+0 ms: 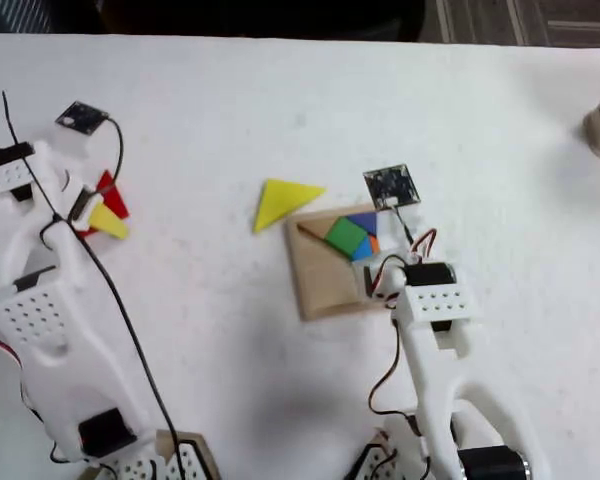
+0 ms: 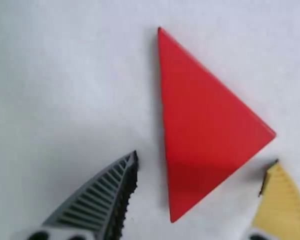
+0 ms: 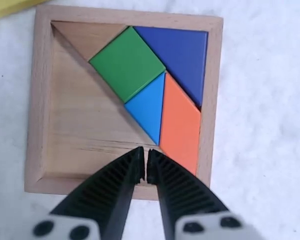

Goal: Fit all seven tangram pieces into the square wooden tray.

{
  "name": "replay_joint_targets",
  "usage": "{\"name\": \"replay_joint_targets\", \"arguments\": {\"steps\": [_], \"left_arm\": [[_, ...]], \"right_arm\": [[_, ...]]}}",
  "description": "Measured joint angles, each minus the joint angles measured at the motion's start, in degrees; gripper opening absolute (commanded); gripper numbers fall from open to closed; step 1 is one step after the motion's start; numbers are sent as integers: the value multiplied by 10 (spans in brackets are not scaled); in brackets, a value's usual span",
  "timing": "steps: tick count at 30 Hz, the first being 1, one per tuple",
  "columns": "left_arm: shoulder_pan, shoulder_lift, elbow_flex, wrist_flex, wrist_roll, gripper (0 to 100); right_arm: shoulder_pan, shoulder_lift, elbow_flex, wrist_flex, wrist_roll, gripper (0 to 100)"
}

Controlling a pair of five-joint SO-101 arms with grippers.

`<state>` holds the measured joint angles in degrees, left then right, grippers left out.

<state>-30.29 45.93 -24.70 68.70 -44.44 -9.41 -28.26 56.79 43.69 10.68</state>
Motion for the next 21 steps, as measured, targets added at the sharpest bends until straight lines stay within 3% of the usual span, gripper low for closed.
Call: {"name": "replay_joint_targets", "arguments": {"steps": [13, 21], "left_arm": [[8, 47, -156, 103, 14, 386], [41, 47, -171, 124, 17, 385]], "right_arm": [[0, 0, 0, 0, 0, 20], [0, 0, 0, 0, 0, 22]]}}
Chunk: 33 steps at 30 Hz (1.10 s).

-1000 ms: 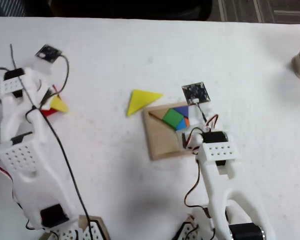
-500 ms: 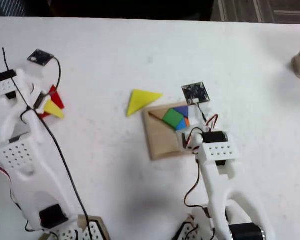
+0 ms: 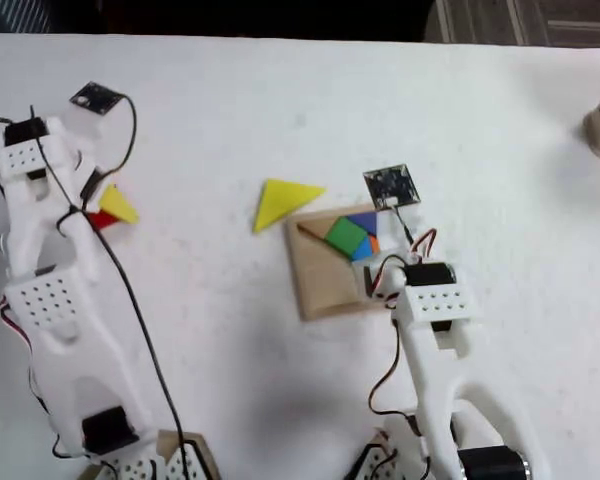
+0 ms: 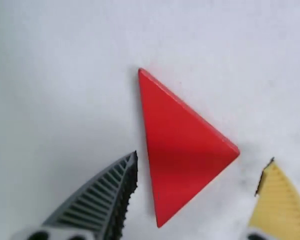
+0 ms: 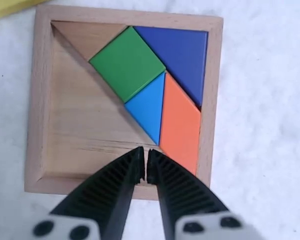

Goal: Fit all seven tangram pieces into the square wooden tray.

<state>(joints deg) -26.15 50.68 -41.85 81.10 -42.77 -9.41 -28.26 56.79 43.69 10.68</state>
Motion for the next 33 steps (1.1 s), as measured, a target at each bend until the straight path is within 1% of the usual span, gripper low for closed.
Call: {"name": "replay_joint_targets", "arguments": {"steps": [5, 11, 14, 16, 20, 22, 28, 33], "left_arm": [[1, 0, 0, -1, 0, 385], [1, 50, -11, -27, 0, 384], [1, 60, -18, -28, 0, 382], [2, 67, -24, -28, 0, 347], [4, 68, -25, -36, 1, 216], [13, 68, -25, -36, 1, 176], [31, 67, -30, -37, 1, 162], [31, 67, -31, -38, 1, 162]], "right_arm": [[0, 0, 0, 0, 0, 22], [0, 0, 0, 0, 0, 22], [0, 0, 0, 0, 0, 22], [0, 0, 0, 0, 0, 22], [0, 0, 0, 0, 0, 22], [0, 0, 0, 0, 0, 22], [0, 0, 0, 0, 0, 22], [0, 0, 0, 0, 0, 23]]}}
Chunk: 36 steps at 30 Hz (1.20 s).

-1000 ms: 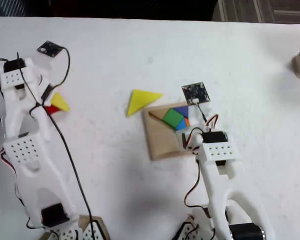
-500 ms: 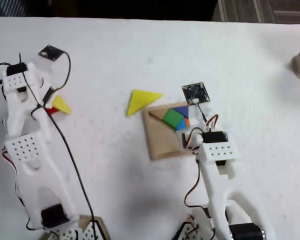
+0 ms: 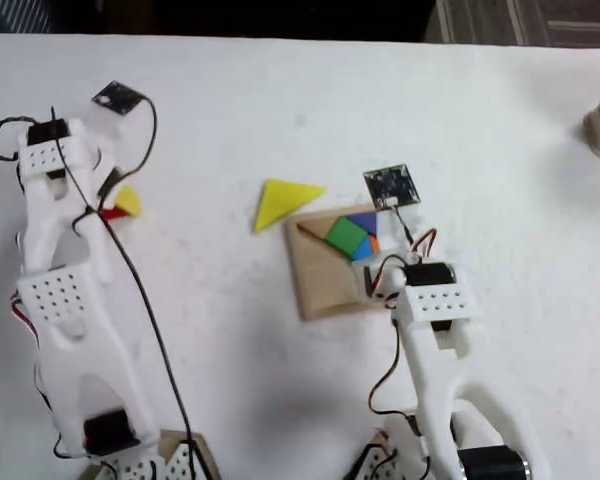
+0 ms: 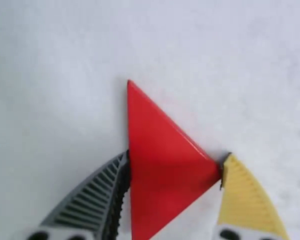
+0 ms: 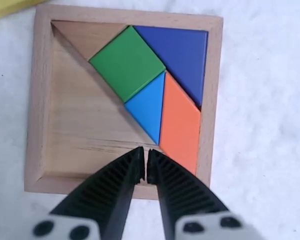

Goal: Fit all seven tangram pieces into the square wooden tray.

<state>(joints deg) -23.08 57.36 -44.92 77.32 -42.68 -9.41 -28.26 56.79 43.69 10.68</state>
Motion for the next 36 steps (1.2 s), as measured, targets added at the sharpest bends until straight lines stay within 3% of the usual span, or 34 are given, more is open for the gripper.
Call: {"name": "replay_joint_targets", "arguments": {"steps": [7, 13, 16, 20, 27, 36], "left_arm": [[8, 6, -49, 52, 1, 162], [46, 6, -102, 183, 1, 162], [61, 5, -122, 218, 36, 162], [69, 4, -124, 229, 79, 162], [62, -1, -133, 238, 89, 166], [-12, -104, -73, 241, 193, 255]], "right_arm": [[0, 0, 0, 0, 0, 23], [0, 0, 0, 0, 0, 23], [0, 0, 0, 0, 0, 23], [0, 0, 0, 0, 0, 23], [0, 0, 0, 0, 0, 23], [0, 0, 0, 0, 2, 23]]}}
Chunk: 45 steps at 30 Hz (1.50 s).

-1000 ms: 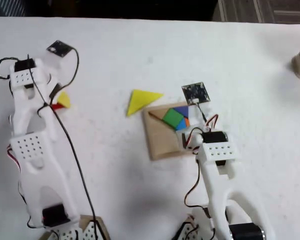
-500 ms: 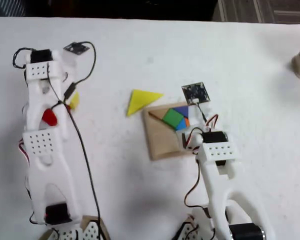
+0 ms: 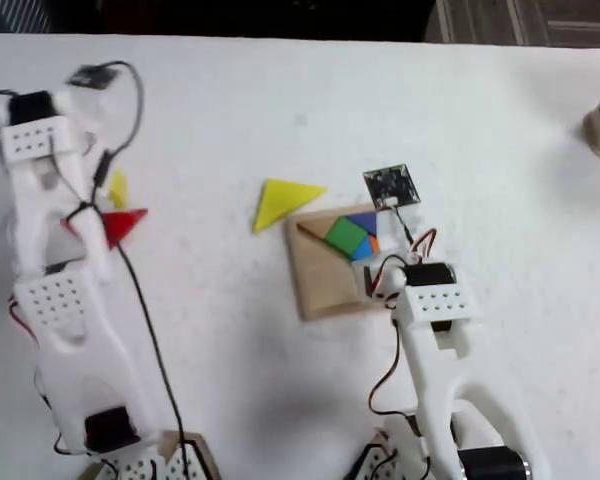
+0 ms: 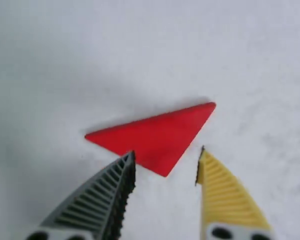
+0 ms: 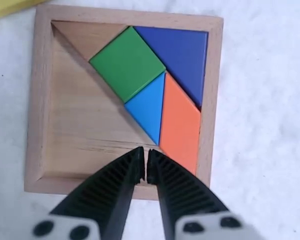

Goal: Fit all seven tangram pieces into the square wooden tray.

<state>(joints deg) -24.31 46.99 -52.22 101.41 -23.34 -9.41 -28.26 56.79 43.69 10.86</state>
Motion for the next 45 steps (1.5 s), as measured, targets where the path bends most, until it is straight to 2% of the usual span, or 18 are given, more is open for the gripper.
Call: {"name": "replay_joint_targets", "arguments": {"steps": [2, 4, 9, 10, 15, 22, 31, 40, 42, 45], "left_arm": [[-12, -19, 35, 0, 18, 255], [-15, -32, 73, -10, 6, 255], [-26, -37, 127, -92, -120, 269], [-34, -37, 130, -109, -125, 280], [-58, -38, 139, -118, -76, 292], [-59, -40, 220, -116, 27, 294], [-59, -64, 318, -168, 76, 295], [-47, -280, 607, -334, 89, 295], [-45, -316, 644, -363, 135, 294], [-45, -334, 670, -390, 256, 295]], "right_arm": [[0, 0, 0, 0, 0, 23], [0, 0, 0, 0, 0, 23], [0, 0, 0, 0, 0, 23], [0, 0, 0, 0, 0, 23], [0, 0, 0, 0, 16, 24], [-11, 0, 0, 0, 21, 22], [-11, 0, 0, 0, 23, 23], [-11, 0, 0, 0, 23, 23], [-11, 0, 0, 0, 23, 23], [-11, 0, 0, 0, 23, 22]]}}
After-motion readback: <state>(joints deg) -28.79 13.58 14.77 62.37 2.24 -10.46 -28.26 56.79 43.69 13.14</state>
